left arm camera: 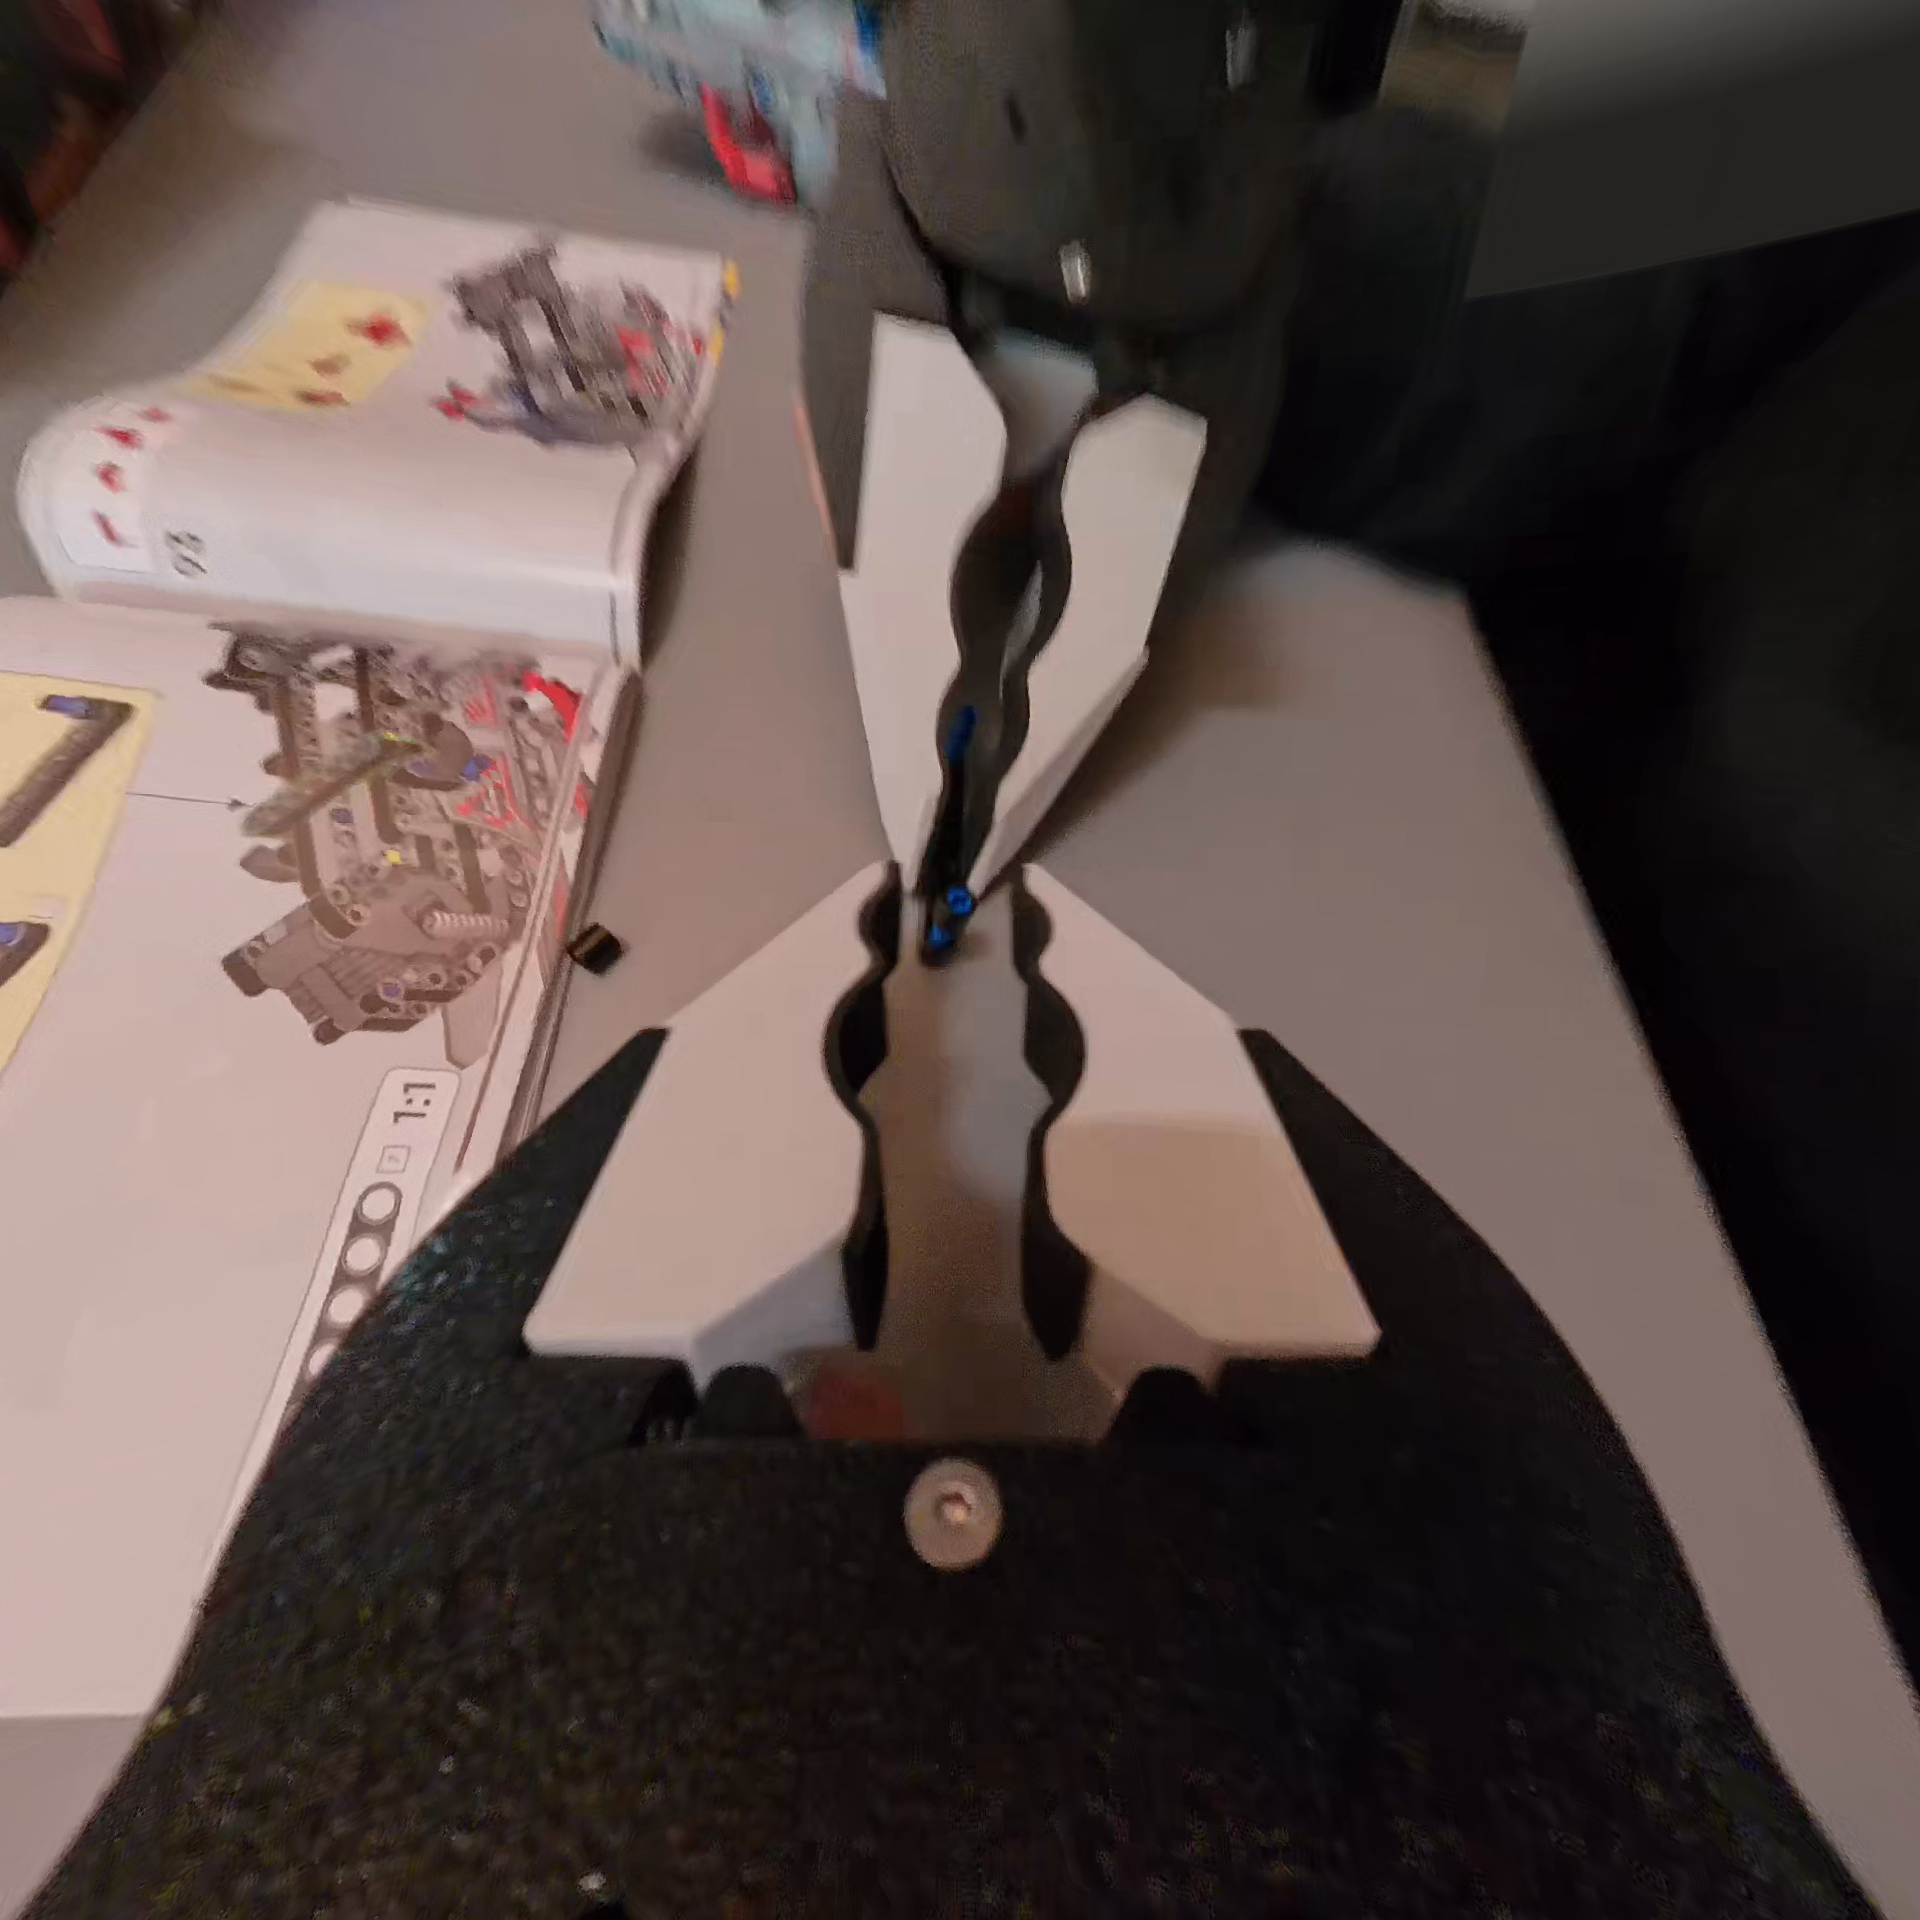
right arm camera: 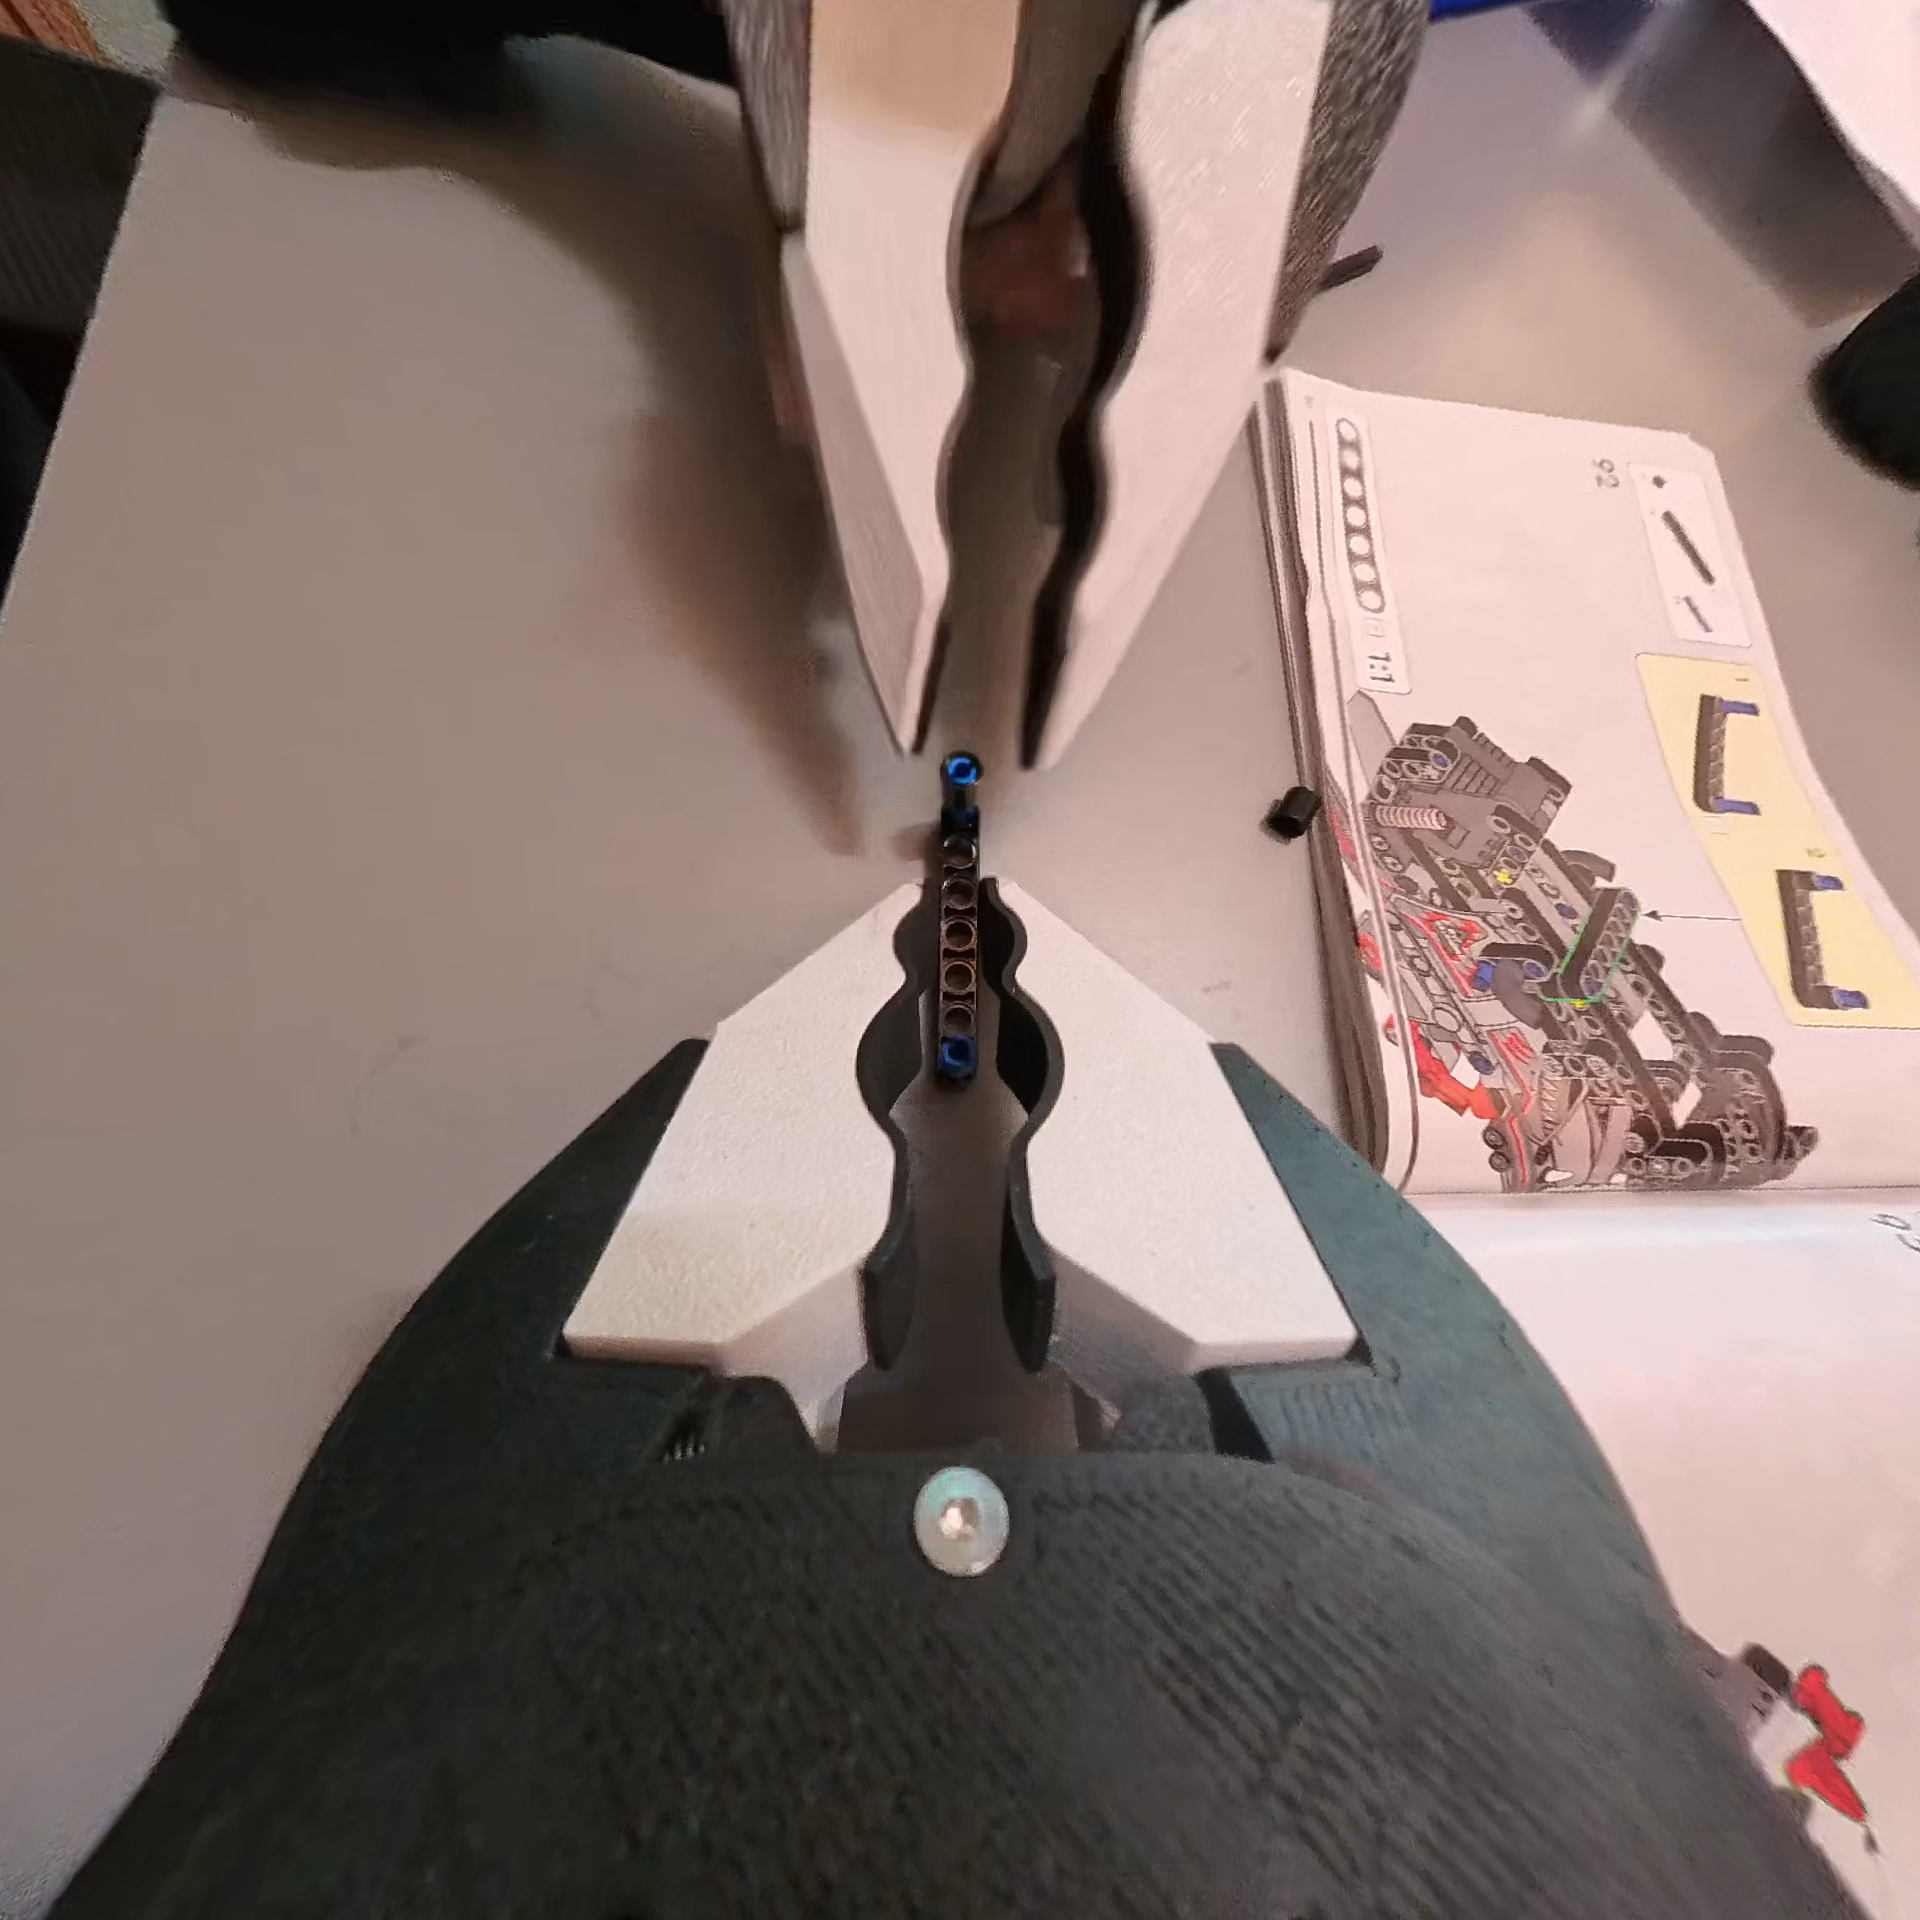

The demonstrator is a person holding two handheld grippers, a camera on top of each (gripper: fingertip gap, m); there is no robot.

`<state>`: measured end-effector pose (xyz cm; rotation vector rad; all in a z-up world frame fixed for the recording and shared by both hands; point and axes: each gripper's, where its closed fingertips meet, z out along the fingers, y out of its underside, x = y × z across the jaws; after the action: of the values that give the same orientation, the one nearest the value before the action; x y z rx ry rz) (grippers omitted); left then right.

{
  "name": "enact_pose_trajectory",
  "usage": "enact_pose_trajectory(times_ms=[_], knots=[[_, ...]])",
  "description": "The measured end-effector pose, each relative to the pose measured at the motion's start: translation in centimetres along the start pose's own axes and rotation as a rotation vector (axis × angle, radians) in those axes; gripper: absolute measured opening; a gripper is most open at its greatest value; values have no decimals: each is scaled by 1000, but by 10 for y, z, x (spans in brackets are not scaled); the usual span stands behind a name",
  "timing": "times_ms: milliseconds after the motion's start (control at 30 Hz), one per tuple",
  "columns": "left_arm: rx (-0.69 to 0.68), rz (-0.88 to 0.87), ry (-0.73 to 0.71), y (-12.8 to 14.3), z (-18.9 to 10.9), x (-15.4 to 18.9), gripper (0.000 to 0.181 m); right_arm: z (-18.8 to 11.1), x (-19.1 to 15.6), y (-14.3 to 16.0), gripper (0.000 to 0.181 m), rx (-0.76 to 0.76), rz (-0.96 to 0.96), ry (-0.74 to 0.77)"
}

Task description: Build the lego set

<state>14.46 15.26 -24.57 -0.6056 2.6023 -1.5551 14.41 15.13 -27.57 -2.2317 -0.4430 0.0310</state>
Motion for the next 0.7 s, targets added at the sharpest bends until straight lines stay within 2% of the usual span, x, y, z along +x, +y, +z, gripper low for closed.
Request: enact_pose_trajectory(times_ms=[33, 100, 200, 267, 333, 433, 533, 700], knots=[[77, -58, -21, -10, -5, -4, 28, -1, 0, -1, 6, 5, -20, 23], [182, -147, -81, -20, -15, -15, 38, -5, 8, -5, 6, 30, -90, 124], [260, -150, -115, -27, -25, -15, 35, -25, 33, -25, 6, 78, -316, 441], [300, -148, -89, -32, -27, -10, 38, -42, 40, -45, 6, 122, -480, 630], [323, -166, -56, -35, -27, -8, 41, -49, 40, -56, 6, 115, -603, 733], [386, -201, 16, -43, -30, -3, 42, -52, 37, -63, 5, 84, -724, 816], [420, -220, 47, -46, -35, -2, 35, -53, 33, -69, 5, 106, -767, 849], [436, -147, 42, -48, -39, 3, 28, -45, 25, -71, 5, 144, -756, 788]])
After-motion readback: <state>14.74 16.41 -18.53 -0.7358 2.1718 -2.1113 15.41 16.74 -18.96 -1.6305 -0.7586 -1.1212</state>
